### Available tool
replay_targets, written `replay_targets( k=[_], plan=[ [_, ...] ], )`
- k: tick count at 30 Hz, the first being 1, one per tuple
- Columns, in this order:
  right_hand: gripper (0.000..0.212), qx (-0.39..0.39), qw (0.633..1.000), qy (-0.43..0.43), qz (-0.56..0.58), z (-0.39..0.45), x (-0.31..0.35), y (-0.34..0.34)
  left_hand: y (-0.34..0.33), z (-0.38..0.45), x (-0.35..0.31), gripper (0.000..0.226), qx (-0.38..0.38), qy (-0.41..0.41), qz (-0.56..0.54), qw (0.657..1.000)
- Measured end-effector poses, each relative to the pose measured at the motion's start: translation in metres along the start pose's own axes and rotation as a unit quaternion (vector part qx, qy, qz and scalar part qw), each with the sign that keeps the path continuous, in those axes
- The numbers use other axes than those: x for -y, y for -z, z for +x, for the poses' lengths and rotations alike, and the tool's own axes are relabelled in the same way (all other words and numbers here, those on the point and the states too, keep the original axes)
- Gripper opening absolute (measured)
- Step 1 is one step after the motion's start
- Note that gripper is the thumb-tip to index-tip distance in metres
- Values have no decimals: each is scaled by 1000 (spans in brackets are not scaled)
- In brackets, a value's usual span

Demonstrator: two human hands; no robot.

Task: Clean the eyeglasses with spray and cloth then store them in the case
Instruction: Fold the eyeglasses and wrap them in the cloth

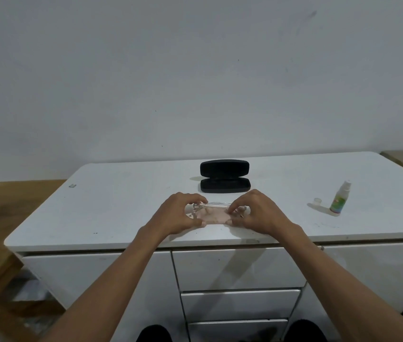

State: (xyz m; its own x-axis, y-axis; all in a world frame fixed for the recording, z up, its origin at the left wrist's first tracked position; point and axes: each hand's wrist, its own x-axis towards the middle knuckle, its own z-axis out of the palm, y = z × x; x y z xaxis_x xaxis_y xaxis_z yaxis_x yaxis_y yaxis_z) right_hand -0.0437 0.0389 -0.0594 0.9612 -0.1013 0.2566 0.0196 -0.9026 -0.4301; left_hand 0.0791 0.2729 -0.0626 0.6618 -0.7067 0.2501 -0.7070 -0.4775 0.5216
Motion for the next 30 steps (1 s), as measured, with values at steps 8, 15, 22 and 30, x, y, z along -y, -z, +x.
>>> replay_targets(
  k=[8,15,22,30],
  plan=[
    [32,35,999,-1,9,2,-3,2,-2,4,2,34,23,0,17,1000],
    [29,24,1000,8,15,3,-2,4,-5,5,4,38,4,-8,-31,999],
    [30,12,1000,19,-1,2,-7,5,-8,7,9,40,11,-4,-40,999],
    [37,33,999,16,-5,5,-10,8,-8,7,10,42,14,10,-53,998]
  ],
)
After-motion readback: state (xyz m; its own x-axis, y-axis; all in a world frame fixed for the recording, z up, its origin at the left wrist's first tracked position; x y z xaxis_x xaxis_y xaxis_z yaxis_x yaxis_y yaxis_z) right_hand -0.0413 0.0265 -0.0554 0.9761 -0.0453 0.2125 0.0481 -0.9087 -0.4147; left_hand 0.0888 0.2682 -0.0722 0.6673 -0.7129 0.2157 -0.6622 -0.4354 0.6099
